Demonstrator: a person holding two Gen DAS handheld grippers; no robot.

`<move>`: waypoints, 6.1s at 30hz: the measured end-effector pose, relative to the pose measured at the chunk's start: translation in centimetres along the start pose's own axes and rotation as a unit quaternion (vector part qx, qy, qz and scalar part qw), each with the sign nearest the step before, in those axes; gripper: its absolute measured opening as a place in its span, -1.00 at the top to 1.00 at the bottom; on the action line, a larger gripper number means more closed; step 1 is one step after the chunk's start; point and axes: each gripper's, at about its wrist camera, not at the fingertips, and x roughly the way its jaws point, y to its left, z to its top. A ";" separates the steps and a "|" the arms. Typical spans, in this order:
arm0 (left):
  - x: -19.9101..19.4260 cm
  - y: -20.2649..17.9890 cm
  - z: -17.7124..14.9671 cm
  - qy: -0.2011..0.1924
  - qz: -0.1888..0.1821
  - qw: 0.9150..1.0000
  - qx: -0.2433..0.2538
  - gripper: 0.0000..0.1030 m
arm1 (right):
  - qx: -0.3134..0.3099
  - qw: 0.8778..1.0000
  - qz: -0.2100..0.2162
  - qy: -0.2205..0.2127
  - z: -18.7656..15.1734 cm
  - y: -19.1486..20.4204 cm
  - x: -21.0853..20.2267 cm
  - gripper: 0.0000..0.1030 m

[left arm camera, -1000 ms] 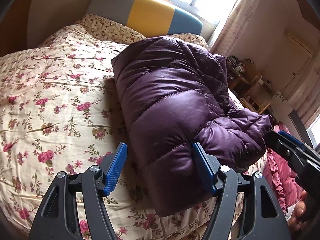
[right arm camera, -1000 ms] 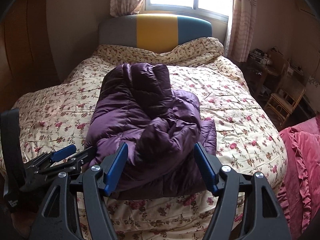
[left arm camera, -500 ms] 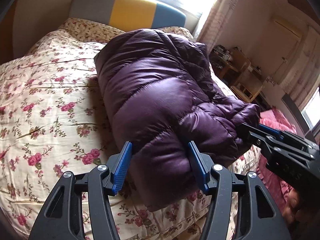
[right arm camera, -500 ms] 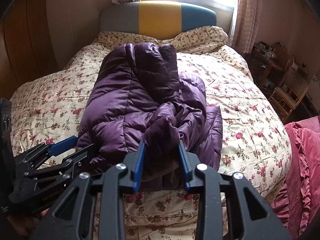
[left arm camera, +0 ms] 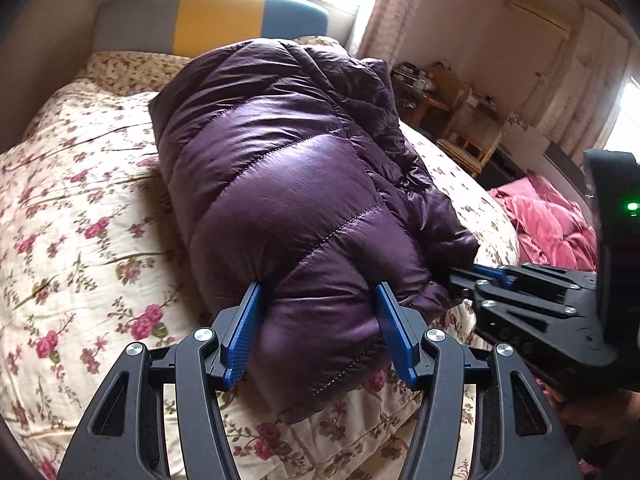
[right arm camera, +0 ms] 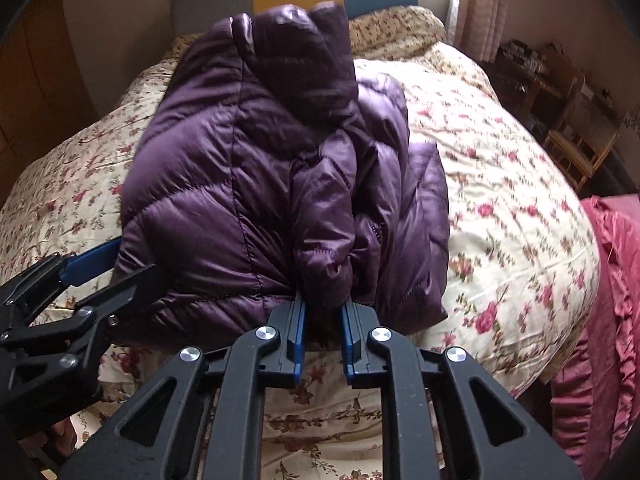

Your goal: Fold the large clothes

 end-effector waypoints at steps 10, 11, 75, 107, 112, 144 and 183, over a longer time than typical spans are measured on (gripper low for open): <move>2.5 -0.2 -1.2 0.004 -0.008 1.000 0.019 -0.11 | 0.007 1.000 -0.007 -0.001 -1.6 -0.5 3.2 0.76; 2.6 -0.1 -1.3 0.002 -0.008 1.000 0.018 -0.11 | 0.009 1.000 -0.006 -0.002 -1.6 -0.5 3.2 0.76; 3.7 0.8 4.2 -0.011 0.024 1.000 0.008 -0.11 | 0.003 0.998 -0.067 -0.002 2.3 -0.5 4.7 0.76; 2.6 0.7 5.1 -0.026 0.024 0.999 0.023 -0.11 | 0.006 0.996 -0.072 -0.058 7.5 1.7 1.4 0.63; 1.7 2.0 6.2 -0.044 0.041 0.998 0.010 -0.11 | 0.002 0.996 -0.077 -0.053 7.6 1.7 2.3 0.63; 6.6 1.8 8.8 -0.012 0.029 0.999 0.034 -0.11 | 0.032 0.996 -0.067 -0.057 9.6 -0.7 3.5 0.46; 9.8 3.1 9.9 -0.001 0.052 0.999 -0.003 -0.31 | 0.039 0.996 -0.054 -0.061 9.8 -3.5 8.3 0.22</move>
